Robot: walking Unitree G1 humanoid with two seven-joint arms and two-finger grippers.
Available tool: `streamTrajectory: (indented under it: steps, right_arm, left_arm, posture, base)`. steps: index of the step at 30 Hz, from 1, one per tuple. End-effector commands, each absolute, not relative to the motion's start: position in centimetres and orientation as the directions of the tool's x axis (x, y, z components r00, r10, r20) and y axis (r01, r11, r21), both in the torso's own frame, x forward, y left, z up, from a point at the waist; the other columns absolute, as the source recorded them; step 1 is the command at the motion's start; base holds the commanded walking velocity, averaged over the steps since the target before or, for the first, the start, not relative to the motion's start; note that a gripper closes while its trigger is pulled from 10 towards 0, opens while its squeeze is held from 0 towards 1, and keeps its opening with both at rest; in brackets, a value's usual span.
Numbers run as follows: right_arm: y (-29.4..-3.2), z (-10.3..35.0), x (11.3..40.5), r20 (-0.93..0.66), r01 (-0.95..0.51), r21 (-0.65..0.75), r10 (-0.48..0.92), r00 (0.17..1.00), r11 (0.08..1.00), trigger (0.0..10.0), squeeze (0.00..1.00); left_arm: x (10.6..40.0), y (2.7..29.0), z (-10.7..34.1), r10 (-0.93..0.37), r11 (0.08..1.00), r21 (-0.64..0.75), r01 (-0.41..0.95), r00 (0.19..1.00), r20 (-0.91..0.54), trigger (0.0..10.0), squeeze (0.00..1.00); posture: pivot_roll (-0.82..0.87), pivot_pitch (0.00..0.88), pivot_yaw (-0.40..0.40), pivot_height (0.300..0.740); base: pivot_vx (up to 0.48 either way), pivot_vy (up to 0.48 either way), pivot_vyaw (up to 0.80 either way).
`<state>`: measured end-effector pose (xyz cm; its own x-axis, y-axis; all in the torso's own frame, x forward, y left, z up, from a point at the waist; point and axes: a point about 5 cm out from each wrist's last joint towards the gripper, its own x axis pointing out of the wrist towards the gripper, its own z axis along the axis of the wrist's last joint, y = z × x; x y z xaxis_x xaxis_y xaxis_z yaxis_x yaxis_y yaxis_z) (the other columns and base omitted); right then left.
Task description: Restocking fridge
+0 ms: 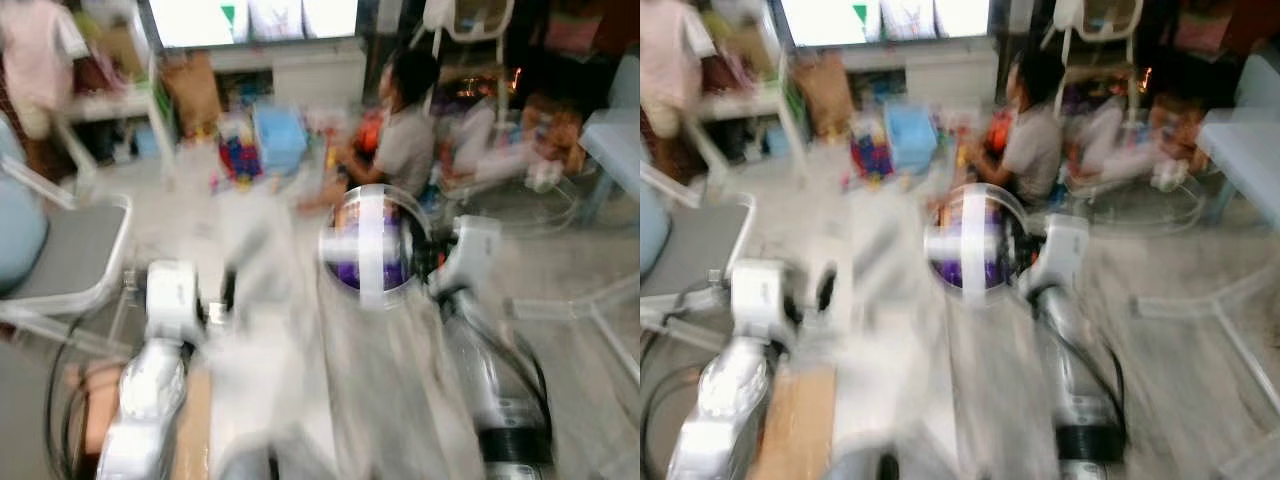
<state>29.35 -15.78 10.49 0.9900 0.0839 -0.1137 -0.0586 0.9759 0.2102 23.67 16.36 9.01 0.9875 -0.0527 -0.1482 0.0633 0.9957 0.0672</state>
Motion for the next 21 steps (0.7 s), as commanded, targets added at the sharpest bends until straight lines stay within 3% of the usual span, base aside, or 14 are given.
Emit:
streamTrajectory:
  steps: [1, 10, 21]
  right_arm:
    - [-16.0, 10.9, 29.5, -0.084, -0.062, 0.201, 0.081, 0.993, 0.978, 10.0, 0.0]
    - [-16.5, 10.9, 29.8, -0.079, -0.046, 0.174, 0.06, 0.995, 0.984, 10.0, 0.0]
    - [-17.6, 9.6, 28.6, -0.123, -0.007, 0.174, 0.029, 0.992, 0.985, 10.0, 0.0]
  left_arm:
    - [23.8, 16.9, 9.9, -0.033, 0.994, 0.095, 0.045, 0.992, -0.12, 10.0, 0.0]
    - [24.8, 17.3, 10.8, -0.037, 0.992, 0.116, 0.047, 0.996, -0.085, 10.0, 0.0]
    - [24.3, 17.0, 9.6, -0.033, 0.995, 0.089, 0.044, 0.991, -0.128, 10.0, 0.0]
  posture:
    - [0.11, 0.0, -0.007, 0.74]
    - [0.08, 0.0, 0.003, 0.74]
    - [0.06, 0.0, -0.016, 0.74]
  base:
    - [-0.322, 0.0, 0.44]
    - [-0.318, 0.0, 0.8]
    - [0.0, 0.0, 0.0]
